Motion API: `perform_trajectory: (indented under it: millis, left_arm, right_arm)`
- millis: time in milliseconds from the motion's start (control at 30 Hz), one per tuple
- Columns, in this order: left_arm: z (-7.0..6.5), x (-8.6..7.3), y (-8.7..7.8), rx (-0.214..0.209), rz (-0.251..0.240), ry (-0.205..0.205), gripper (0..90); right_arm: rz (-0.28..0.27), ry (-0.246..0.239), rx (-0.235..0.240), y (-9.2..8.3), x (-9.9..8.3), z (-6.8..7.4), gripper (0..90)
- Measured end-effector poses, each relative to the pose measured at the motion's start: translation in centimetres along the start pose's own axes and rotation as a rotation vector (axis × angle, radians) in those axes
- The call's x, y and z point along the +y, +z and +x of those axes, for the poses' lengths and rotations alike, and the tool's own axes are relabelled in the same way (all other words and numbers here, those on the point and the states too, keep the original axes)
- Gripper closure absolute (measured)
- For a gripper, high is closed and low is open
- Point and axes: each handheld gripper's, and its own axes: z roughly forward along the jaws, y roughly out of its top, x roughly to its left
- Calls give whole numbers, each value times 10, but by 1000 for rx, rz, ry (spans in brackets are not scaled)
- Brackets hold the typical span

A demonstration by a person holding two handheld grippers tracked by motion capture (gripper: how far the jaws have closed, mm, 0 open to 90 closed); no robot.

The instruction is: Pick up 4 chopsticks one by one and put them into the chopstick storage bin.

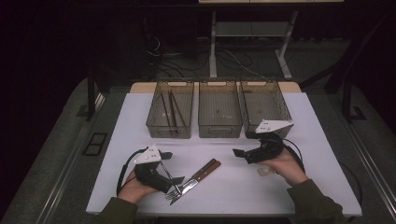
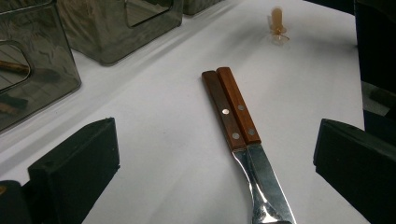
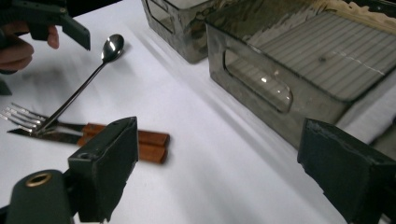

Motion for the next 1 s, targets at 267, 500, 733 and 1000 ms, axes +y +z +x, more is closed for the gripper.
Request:
perform_trajectory:
  millis: [267, 500, 733, 1000]
  left_arm:
    - [0, 0, -1, 3, -1, 2, 0]
    - [0, 0, -1, 5, 1, 5, 0]
    - [-1, 0, -1, 6, 3, 4, 0]
    - [-1, 1, 0, 6, 8, 6, 0]
  right_arm:
    - [-36, 31, -17, -19, -25, 2, 127]
    - [-37, 51, -52, -28, -47, 2, 128]
    - [-24, 53, -91, -37, -63, 2, 127]
    - [-26, 40, -109, -50, -76, 0, 127]
